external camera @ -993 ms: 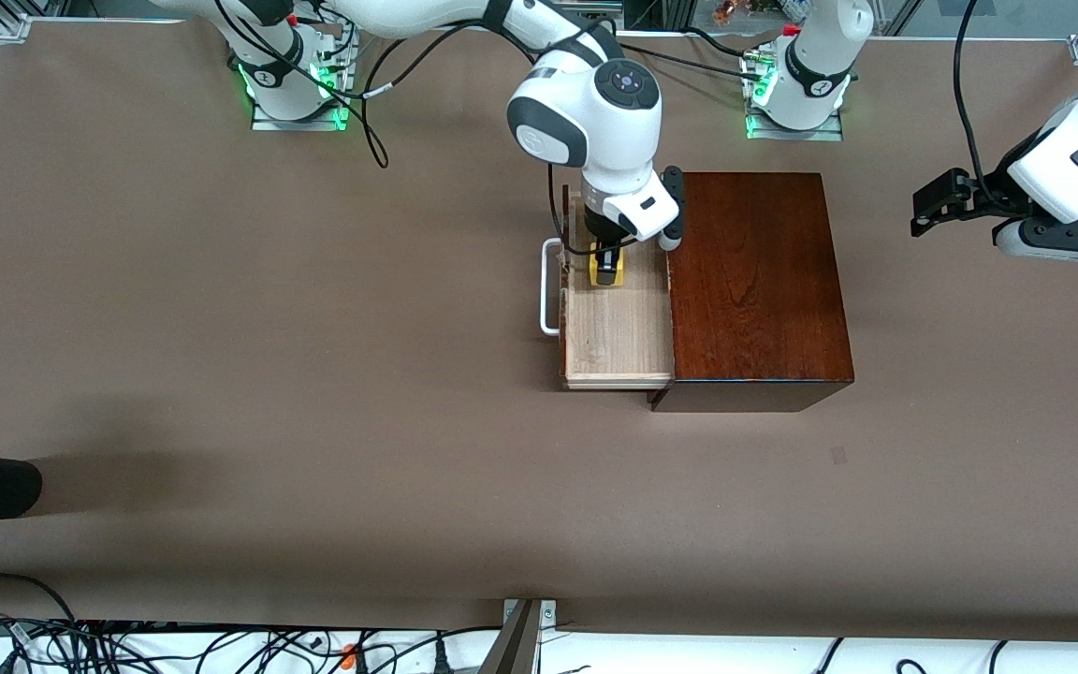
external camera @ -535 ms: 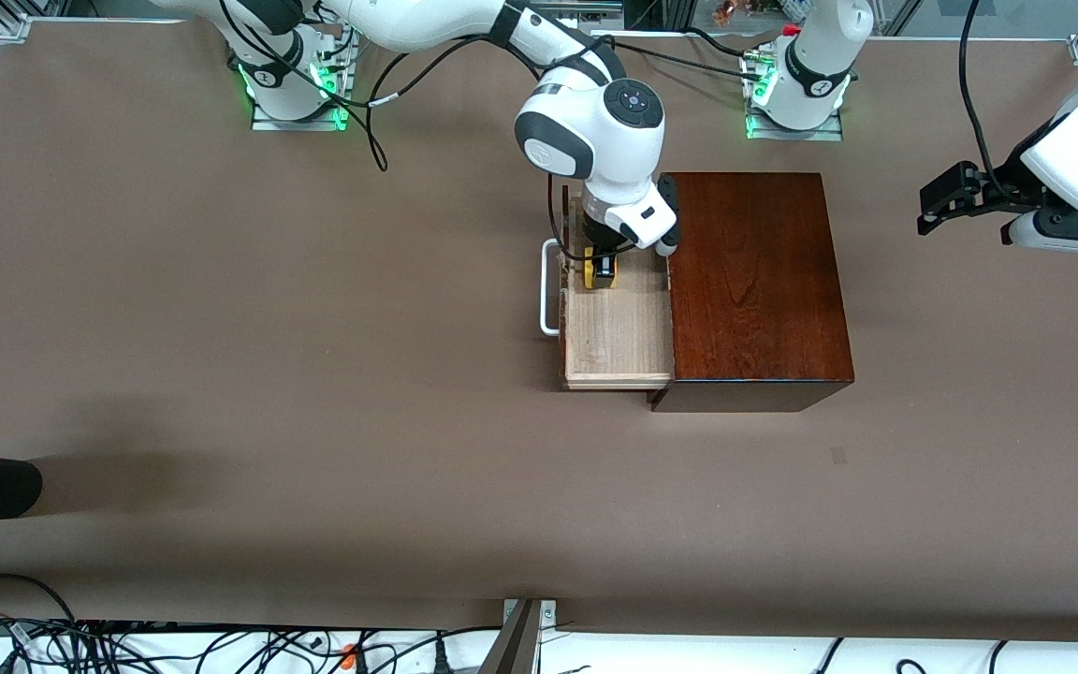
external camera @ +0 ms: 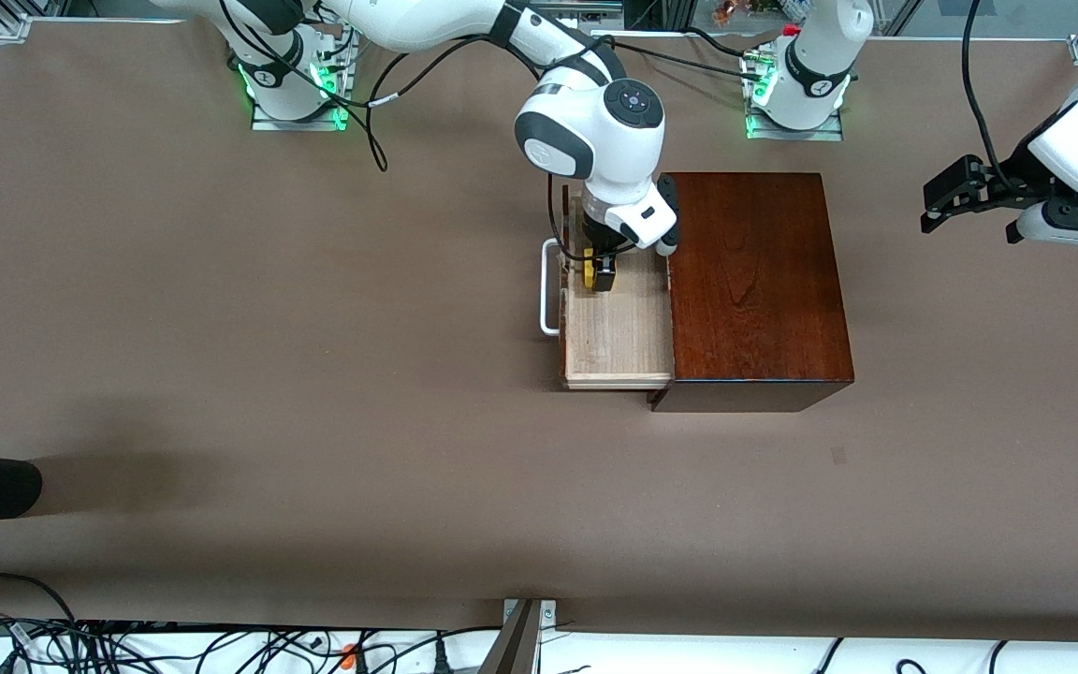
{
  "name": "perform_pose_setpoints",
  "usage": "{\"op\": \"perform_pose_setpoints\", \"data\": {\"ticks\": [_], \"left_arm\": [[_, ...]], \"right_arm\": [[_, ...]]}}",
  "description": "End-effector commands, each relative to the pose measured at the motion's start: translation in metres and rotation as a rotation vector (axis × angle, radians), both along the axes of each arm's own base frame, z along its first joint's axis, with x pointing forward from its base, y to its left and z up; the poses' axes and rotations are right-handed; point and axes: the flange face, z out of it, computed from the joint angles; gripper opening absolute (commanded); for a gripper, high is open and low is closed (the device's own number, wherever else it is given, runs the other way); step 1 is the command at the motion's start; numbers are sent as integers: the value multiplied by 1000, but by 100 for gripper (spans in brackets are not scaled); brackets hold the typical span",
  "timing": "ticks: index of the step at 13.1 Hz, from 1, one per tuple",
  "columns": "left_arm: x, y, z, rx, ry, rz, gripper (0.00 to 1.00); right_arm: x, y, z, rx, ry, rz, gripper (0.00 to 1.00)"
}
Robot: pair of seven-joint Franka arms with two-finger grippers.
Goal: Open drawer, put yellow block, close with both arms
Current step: 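Carry the yellow block over the open drawer with the right gripper, then open the right gripper to drop the block into the drawer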
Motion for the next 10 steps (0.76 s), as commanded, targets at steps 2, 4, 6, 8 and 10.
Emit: {"op": "perform_pose_setpoints", "data": {"ticks": [2, 4, 6, 8, 10], "left_arm": [[4, -2, 4, 27, -3, -16, 100], [4, -6, 2, 24, 2, -23, 100], [4, -9, 2, 19, 2, -30, 100], [2, -25, 2, 12, 4, -66, 100], [0, -67, -10, 16, 25, -144, 100]], "right_arm": [[5, 0, 60, 35, -8, -35, 100], [16, -12, 125, 101, -44, -94, 100], [54, -59, 175, 131, -69, -228, 100], [96, -131, 233, 166, -49, -388, 100], [134, -212, 276, 182, -39, -523, 100]]}}
